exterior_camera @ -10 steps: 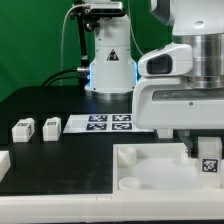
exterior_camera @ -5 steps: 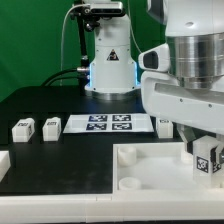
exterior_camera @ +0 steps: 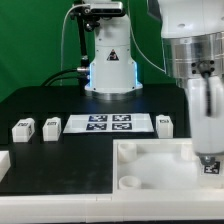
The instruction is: Assemble one leg
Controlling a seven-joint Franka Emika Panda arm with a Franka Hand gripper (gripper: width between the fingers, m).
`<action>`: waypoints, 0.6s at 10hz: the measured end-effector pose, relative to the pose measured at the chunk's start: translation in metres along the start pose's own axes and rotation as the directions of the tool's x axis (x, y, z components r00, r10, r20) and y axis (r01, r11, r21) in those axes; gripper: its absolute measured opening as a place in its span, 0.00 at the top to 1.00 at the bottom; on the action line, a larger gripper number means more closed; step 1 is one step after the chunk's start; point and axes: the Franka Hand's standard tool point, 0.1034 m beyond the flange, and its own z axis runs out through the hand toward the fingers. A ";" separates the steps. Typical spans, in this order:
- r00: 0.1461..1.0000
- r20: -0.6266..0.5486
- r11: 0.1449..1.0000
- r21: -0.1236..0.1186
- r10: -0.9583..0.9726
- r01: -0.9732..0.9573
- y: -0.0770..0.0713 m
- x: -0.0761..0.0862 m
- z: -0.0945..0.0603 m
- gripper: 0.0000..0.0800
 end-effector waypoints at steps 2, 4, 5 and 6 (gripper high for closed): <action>0.999 -0.011 0.999 0.000 0.038 -0.038 0.000 0.002 -0.001 0.63; 1.000 -0.010 1.000 -0.002 0.016 -0.016 0.001 0.001 0.001 0.63; 1.000 -0.010 1.000 -0.002 0.014 -0.014 0.001 0.001 0.001 0.38; 1.000 -0.010 1.000 -0.003 0.010 -0.010 0.002 0.000 0.001 0.38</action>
Offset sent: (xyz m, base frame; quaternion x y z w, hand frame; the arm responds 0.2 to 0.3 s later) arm 0.0000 0.0000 0.0000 0.0000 0.0000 0.0000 1.0000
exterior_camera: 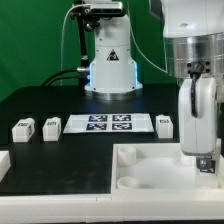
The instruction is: Assemble one leg
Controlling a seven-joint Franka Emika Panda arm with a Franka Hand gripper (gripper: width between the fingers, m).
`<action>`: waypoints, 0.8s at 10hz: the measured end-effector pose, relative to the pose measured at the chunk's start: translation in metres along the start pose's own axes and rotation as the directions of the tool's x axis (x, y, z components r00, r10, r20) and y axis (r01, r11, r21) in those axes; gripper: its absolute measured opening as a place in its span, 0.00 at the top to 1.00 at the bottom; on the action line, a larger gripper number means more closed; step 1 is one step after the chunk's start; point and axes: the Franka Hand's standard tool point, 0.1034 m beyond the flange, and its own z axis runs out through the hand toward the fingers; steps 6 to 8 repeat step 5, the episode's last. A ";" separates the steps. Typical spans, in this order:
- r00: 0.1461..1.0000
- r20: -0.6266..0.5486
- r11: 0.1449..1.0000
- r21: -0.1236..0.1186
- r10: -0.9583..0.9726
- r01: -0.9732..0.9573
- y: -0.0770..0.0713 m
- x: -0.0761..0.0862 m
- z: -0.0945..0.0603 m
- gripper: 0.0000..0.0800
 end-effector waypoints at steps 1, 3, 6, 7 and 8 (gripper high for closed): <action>1.000 0.001 1.000 -0.003 -0.013 0.013 0.005 -0.005 0.000 0.23; 0.999 0.018 0.999 0.010 -0.034 0.033 0.012 -0.017 -0.018 0.20; 0.999 0.017 0.999 -0.001 -0.045 0.045 0.016 -0.020 -0.018 0.19; 0.999 0.017 0.999 -0.001 -0.045 0.045 0.016 -0.020 -0.018 0.19; 0.999 0.017 0.999 -0.001 -0.045 0.045 0.016 -0.020 -0.018 0.19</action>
Offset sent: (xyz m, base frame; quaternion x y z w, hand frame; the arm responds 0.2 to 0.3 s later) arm -0.0181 0.0231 0.0274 -0.0350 0.0077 -0.0076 0.9993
